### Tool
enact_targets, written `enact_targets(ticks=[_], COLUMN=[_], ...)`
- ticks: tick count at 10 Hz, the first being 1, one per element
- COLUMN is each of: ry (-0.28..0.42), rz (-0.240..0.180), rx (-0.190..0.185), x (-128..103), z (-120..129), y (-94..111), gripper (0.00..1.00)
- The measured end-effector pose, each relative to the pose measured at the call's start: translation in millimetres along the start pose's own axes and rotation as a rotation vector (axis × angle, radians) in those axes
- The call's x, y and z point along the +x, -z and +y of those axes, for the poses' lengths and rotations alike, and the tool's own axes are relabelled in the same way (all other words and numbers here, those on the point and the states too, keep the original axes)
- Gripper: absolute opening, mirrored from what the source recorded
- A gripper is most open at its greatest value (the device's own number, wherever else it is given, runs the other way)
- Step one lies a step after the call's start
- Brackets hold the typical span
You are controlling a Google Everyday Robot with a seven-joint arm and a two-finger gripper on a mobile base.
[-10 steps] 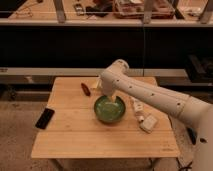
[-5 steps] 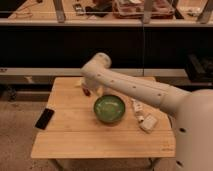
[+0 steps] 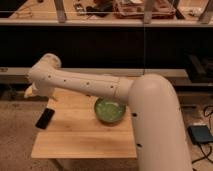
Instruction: Push the eraser across the table
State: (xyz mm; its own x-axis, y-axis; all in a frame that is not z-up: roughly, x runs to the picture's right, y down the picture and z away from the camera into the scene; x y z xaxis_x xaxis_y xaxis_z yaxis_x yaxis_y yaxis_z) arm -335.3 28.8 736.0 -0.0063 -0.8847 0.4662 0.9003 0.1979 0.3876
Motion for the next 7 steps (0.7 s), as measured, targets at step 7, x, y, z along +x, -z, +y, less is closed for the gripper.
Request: enact_targets(ticks=[7], ry=[-0.066], rz=[0.029], rx=[0.082], x=[11], z=[-30], y=[-19], gripper=[0.45])
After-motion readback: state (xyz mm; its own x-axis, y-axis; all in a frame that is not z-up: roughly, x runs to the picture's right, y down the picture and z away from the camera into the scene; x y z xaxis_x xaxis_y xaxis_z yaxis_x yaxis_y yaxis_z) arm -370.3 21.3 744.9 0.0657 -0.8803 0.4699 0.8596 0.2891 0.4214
